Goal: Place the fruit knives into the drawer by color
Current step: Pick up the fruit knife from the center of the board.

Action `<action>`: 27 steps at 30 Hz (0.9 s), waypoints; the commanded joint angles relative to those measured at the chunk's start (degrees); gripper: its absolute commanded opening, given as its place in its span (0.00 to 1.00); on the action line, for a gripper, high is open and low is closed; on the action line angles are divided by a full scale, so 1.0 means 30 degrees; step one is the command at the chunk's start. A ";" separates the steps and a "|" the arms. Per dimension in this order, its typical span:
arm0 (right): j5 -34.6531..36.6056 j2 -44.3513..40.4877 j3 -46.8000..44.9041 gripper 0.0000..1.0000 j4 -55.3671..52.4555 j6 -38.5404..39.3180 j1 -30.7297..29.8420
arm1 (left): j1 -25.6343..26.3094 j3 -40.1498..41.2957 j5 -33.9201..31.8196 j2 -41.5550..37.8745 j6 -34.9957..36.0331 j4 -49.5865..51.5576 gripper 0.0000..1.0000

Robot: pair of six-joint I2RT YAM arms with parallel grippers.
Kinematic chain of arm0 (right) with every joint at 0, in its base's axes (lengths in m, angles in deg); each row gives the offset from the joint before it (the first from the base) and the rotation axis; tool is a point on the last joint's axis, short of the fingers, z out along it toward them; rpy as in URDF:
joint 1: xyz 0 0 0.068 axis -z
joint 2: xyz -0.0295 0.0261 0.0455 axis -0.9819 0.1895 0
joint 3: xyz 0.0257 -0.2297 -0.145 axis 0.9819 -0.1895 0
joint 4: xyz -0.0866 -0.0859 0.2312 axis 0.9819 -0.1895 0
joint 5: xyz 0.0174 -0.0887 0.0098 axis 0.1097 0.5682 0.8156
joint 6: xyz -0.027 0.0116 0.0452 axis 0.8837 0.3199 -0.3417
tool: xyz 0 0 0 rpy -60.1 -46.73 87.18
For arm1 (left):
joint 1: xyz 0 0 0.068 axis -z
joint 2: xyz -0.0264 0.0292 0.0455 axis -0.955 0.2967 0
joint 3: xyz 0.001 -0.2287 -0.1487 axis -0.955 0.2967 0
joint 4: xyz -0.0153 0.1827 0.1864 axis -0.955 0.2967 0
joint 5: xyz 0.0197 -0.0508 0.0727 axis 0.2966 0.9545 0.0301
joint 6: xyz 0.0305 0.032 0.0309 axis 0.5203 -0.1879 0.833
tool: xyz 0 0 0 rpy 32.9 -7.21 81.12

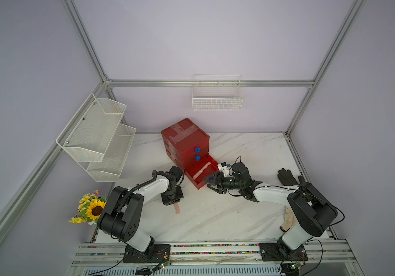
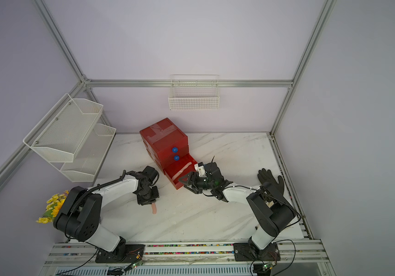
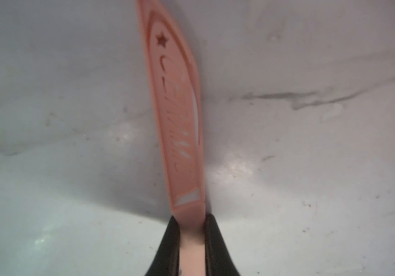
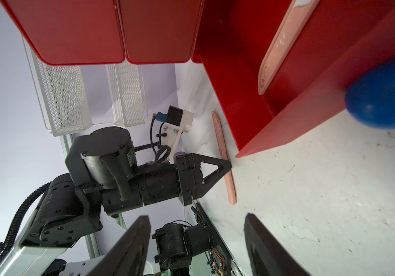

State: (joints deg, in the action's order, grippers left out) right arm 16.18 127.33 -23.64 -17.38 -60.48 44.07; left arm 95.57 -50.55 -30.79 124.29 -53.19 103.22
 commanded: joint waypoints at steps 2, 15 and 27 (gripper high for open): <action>-0.0290 0.0610 0.0640 0.66 0.0703 -0.0195 -0.0076 | 0.0713 -0.0401 0.2885 -0.0699 0.2662 -0.0486 0.07; 0.0193 0.2199 0.2926 0.66 -0.0545 0.0217 -0.1469 | 0.1746 -0.2942 0.6352 -0.3595 0.3270 -0.0133 0.08; 0.0145 0.3624 0.4672 0.25 -0.0279 0.0032 -0.1544 | 0.2233 -0.4009 0.7780 -0.4047 0.2976 0.0054 0.08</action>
State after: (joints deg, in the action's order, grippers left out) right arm 16.86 137.23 -10.90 -18.89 -60.44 39.68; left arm 101.97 -60.21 -9.15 113.77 -44.80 103.42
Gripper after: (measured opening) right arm 0.317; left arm 0.155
